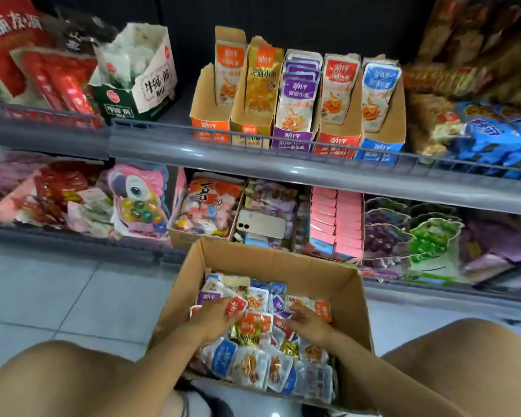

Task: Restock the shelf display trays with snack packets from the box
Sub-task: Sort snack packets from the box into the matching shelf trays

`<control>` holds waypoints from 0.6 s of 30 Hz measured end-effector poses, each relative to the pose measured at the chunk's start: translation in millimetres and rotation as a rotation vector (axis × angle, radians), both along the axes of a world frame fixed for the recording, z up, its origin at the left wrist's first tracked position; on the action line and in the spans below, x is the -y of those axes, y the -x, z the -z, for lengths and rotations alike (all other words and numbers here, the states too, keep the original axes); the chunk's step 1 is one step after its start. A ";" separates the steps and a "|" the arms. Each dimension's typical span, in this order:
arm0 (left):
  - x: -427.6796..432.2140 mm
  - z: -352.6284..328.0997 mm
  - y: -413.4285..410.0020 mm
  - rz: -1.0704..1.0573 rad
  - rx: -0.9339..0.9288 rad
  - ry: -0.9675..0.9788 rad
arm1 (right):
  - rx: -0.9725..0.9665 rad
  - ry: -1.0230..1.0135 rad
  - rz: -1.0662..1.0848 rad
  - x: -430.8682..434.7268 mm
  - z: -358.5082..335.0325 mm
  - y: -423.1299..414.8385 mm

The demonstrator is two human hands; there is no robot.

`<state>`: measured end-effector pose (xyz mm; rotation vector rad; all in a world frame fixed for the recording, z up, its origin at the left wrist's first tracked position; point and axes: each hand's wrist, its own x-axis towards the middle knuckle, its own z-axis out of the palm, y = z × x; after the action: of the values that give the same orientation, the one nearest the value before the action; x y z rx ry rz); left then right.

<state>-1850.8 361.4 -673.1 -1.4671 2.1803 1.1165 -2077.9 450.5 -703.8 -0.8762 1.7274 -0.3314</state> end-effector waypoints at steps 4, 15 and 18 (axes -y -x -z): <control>-7.1 23.7 4.8 0.087 0.000 -0.060 | 0.069 -0.068 0.060 -2.3 25.9 -17.5; -7.9 51.0 13.2 0.041 -0.051 0.021 | -0.090 0.198 0.169 1.0 71.3 -51.8; -6.7 51.7 10.3 -0.049 -0.154 0.046 | -0.056 0.265 0.128 3.8 52.2 -53.8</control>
<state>-1861.2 368.2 -724.8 -1.5065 2.2979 1.2416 -2024.1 446.7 -756.0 -0.9741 1.8218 -0.6378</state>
